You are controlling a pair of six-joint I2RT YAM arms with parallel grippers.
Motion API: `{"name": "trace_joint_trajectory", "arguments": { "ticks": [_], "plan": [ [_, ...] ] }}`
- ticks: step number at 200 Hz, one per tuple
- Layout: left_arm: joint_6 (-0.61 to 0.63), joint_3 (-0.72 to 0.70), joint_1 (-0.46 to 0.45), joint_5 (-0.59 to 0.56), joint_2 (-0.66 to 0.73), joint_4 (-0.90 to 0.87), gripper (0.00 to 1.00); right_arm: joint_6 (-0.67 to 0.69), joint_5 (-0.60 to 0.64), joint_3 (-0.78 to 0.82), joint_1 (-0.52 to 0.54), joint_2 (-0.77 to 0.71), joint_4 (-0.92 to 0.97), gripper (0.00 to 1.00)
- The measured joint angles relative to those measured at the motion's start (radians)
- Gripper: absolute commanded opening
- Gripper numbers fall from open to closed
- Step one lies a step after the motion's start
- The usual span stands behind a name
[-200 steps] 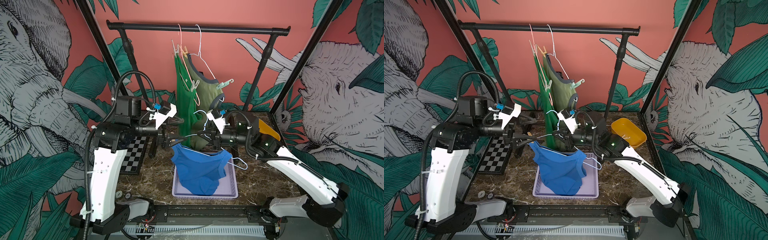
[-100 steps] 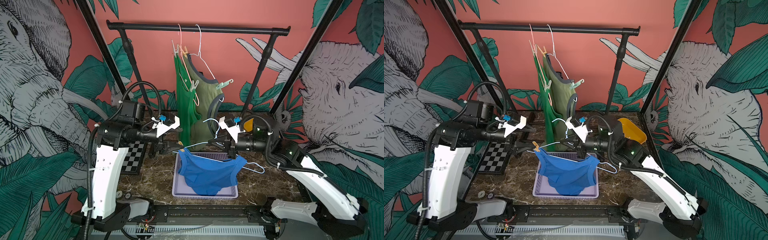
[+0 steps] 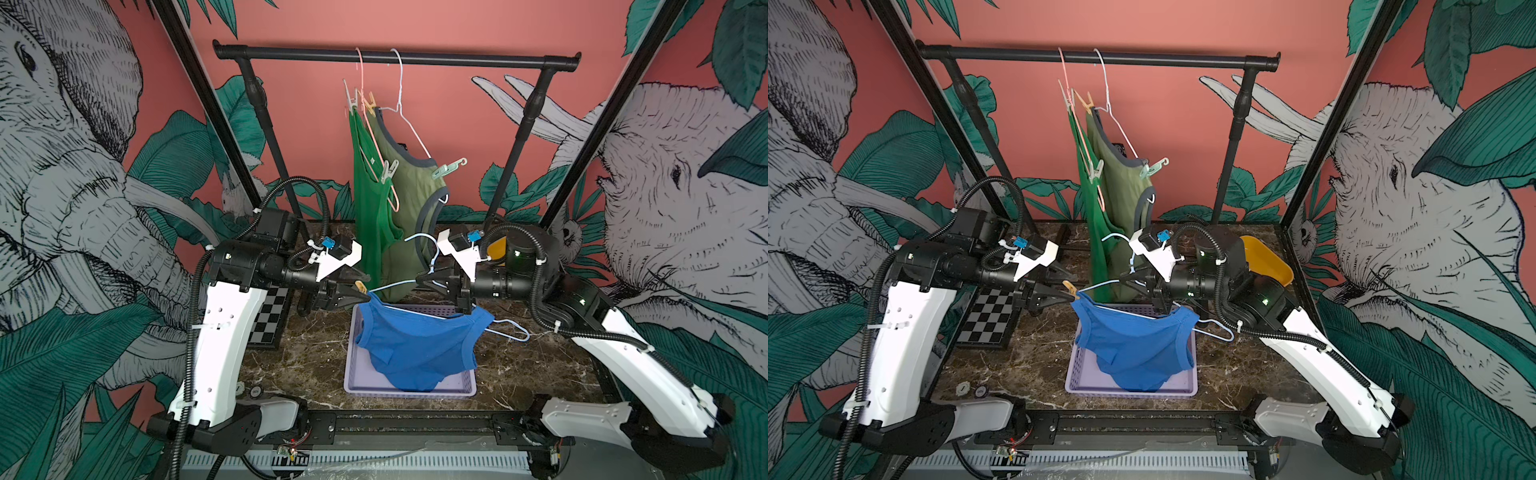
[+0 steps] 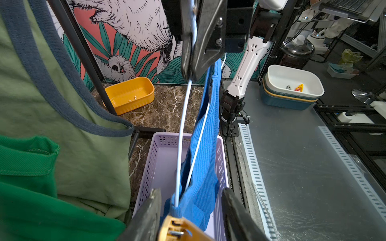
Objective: Remove the clothespins securing tank tops to the hanger
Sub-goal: Remove the clothespin from the hanger.
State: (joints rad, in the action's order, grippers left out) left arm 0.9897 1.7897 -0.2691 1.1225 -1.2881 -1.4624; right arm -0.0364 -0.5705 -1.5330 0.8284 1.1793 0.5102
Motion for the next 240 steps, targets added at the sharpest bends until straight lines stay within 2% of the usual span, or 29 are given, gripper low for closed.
{"name": "trace_joint_trajectory", "arguments": {
  "ticks": [47, 61, 108, 163, 200, 224, 240],
  "plan": [
    [0.005, -0.015, 0.000, 0.016, 0.000, -0.002, 0.41, 0.000, -0.011, -0.003, -0.004, 0.009, 0.004, 0.00],
    [0.010, -0.022, 0.000, 0.018, 0.001, -0.002, 0.47, 0.000, -0.010, -0.003, -0.005, 0.009, 0.005, 0.00],
    [0.017, -0.045, 0.000, 0.020, 0.010, 0.002, 0.53, 0.000, -0.010, -0.004, -0.013, 0.009, 0.006, 0.00],
    [-0.037, -0.069, 0.000, 0.026, 0.014, 0.068, 0.44, -0.002, -0.015, -0.004, -0.018, 0.009, 0.005, 0.00],
    [-0.068, -0.095, 0.000, 0.027, 0.014, 0.111, 0.43, -0.007, -0.019, -0.003, -0.022, 0.008, 0.003, 0.00],
    [-0.087, -0.104, 0.000, 0.031, 0.014, 0.132, 0.36, -0.013, -0.021, -0.003, -0.026, 0.006, 0.001, 0.00],
    [-0.096, -0.104, 0.000, 0.032, 0.015, 0.143, 0.27, -0.016, -0.023, -0.004, -0.026, 0.004, -0.001, 0.00]
  ]
}}
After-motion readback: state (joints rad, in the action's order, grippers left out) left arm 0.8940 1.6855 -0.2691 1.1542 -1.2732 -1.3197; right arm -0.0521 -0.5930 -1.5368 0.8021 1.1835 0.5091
